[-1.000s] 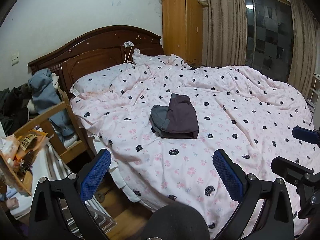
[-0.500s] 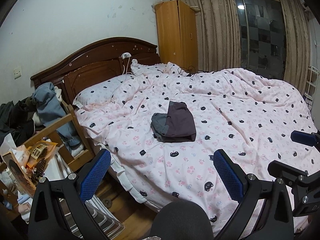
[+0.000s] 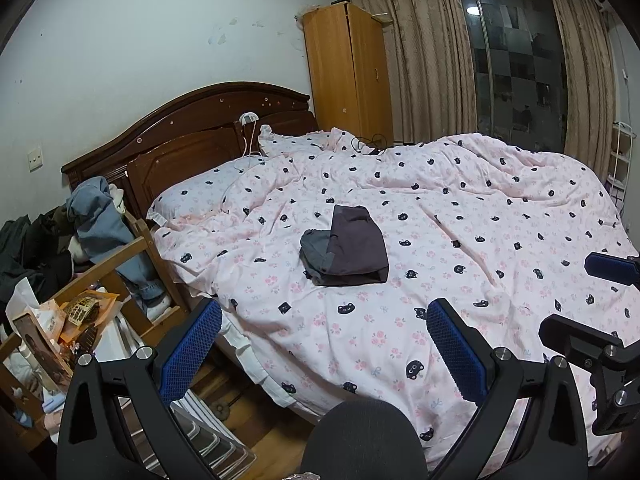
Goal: Fold clothes
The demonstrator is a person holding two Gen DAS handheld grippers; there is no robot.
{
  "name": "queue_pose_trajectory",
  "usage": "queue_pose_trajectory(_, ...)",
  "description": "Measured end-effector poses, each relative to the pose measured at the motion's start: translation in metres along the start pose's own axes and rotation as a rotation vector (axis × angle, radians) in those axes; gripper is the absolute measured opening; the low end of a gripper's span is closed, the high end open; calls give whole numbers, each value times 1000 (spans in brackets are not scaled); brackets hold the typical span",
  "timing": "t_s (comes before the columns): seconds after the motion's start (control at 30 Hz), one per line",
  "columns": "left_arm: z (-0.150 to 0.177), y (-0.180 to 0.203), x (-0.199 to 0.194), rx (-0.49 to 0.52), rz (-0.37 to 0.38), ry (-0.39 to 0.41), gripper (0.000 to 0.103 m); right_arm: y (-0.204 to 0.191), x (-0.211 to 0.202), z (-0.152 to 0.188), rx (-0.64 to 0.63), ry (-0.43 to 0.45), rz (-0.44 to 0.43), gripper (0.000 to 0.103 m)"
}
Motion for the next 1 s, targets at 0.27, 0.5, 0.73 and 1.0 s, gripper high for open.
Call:
queue_pose_trajectory(0.27,1,-4,-1,-8,6,-4,102,0,0,3,5,-9,5,100)
queue_pose_trajectory(0.5,1,-6,1,-11,5,-9,102,0,3,3,7,-12,9,100)
queue_pose_trajectory(0.73,2,-10,0,-15,3,-11,102,-1,4,2,3,-15,14,100)
queue_pose_trajectory(1.0,2,-12,-1,-15,2,-9,102,-1,2,3,4,-18,16,100)
Point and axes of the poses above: each gripper's, at about its wrist camera, not at the fingertips, and x roughly the way its jaws point, y to its right, z to its underside, the point moved 1 cm from there along x, roughly the way its jaws point, and after that the axes turned 13 degrees about -x, right-handed, at the moved point
